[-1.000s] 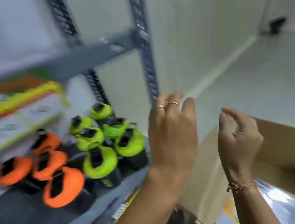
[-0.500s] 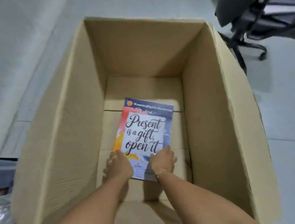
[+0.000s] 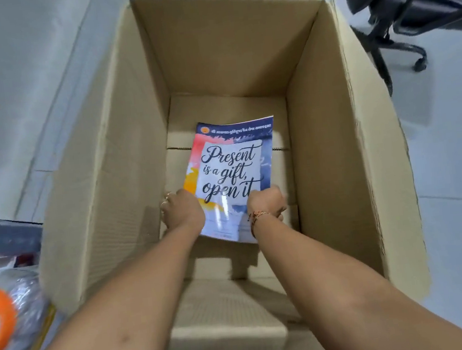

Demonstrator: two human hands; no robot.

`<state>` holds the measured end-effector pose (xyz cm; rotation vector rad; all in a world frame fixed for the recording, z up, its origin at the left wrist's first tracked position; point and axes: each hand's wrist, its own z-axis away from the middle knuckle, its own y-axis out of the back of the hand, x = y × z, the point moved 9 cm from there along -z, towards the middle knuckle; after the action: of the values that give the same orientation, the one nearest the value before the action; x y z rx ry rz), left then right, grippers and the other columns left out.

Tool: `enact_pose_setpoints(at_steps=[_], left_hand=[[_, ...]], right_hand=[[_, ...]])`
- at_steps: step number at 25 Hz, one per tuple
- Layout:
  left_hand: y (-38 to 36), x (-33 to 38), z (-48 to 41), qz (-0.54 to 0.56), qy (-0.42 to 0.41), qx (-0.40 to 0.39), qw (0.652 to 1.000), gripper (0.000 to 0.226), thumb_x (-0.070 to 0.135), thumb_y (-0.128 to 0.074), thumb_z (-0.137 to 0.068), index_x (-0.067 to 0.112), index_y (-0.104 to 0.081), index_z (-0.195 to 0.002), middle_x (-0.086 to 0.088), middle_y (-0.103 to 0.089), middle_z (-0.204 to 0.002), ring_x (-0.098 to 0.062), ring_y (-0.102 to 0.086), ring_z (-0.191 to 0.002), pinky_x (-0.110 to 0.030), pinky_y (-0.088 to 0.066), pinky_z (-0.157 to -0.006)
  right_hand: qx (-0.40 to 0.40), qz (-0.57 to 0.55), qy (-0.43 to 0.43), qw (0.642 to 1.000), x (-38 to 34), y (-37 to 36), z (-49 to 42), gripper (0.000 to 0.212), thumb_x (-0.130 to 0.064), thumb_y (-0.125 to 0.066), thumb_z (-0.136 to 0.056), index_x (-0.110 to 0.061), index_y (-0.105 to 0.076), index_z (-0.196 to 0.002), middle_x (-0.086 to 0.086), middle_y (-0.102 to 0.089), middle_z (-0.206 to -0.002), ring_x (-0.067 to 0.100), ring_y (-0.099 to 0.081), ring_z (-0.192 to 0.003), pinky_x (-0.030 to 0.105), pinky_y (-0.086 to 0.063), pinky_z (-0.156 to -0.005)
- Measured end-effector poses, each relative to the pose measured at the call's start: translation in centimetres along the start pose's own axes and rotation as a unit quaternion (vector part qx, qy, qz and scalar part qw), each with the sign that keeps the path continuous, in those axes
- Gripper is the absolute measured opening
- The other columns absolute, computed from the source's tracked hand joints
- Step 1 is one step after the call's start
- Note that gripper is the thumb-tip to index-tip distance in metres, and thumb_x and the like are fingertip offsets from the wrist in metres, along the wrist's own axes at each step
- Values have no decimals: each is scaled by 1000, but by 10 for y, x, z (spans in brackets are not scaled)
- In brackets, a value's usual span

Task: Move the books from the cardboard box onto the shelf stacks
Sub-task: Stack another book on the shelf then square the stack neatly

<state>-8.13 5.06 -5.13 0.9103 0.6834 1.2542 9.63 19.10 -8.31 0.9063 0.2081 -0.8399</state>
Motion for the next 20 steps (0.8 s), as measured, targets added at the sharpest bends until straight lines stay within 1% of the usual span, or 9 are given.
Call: enact_pose_setpoints(at_steps=[3, 5, 8, 11, 12, 15, 16, 18, 20], left_hand=[[75, 10, 45, 15, -70, 100, 992, 32, -1, -39, -92, -2, -48, -123, -23, -47, -132, -39, -47, -120, -42, -42, -100], [134, -1, 87, 57, -93, 173, 979, 33, -1, -40, -92, 2, -44, -125, -22, -46, -130, -40, -48, -116, -42, -42, -97], [236, -44, 176, 85, -138, 364, 917, 49, 2, -59, -84, 10, -45, -131, -20, -57, -110, -39, -57, -93, -40, -50, -81], [341, -138, 289, 88, -120, 544, 826, 67, 2, -71, -69, 16, -51, -131, -11, -61, -87, -30, -60, -64, -33, -54, -56], [369, -170, 326, 95, -107, 586, 798, 68, 1, -69, -67, 15, -51, -131, -11, -61, -86, -30, -60, -61, -33, -52, -53], [436, -259, 452, 113, -60, 696, 707, 60, 6, -58, -77, 15, -47, -136, -12, -54, -85, -34, -58, -68, -34, -48, -61], [454, -288, 485, 115, -15, 712, 692, 56, 10, -55, -85, 19, -42, -139, -8, -47, -87, -34, -57, -78, -34, -42, -72], [482, -337, 516, 124, 77, 706, 693, 53, 16, -54, -91, 21, -38, -141, -10, -45, -91, -34, -52, -94, -32, -32, -78], [512, -378, 544, 126, 133, 702, 688, 28, 15, -55, -90, 15, -59, -118, -21, -52, -87, -38, -49, -87, -36, -34, -73]], right_hand=[[29, -71, 81, 994, -35, 27, 41, 25, -8, -55, -83, 3, -59, -105, 19, -50, -123, 39, -52, -111, 47, -43, -99], [57, -170, 159, 971, -59, 53, 87, 26, -9, -58, -84, 7, -59, -105, 24, -51, -118, 36, -54, -106, 36, -43, -95], [64, -303, 274, 911, -100, 97, 191, 31, -10, -61, -84, 12, -58, -106, 30, -52, -112, 34, -53, -102, 26, -35, -85], [-22, -429, 400, 810, -145, 132, 328, 36, -5, -64, -83, 10, -56, -115, 10, -52, -100, 4, -56, -88, 6, -43, -80], [-55, -459, 441, 769, -158, 144, 371, 41, -8, -66, -83, 9, -54, -119, 2, -51, -99, -4, -55, -83, 7, -46, -81], [-162, -477, 562, 656, -196, 178, 518, 49, -31, -67, -80, -4, -60, -121, 17, -64, -104, 23, -62, -92, 41, -52, -87], [-191, -470, 601, 618, -207, 188, 569, 48, -31, -67, -79, -5, -62, -119, 19, -66, -102, 28, -62, -92, 45, -51, -85], [-220, -437, 661, 569, -229, 205, 652, 42, -23, -68, -78, -7, -65, -117, 20, -68, -104, 28, -62, -96, 38, -47, -88], [-281, -353, 719, 528, -249, 205, 737, 37, -13, -66, -79, -3, -66, -114, 19, -69, -111, 28, -64, -102, 29, -45, -89]])
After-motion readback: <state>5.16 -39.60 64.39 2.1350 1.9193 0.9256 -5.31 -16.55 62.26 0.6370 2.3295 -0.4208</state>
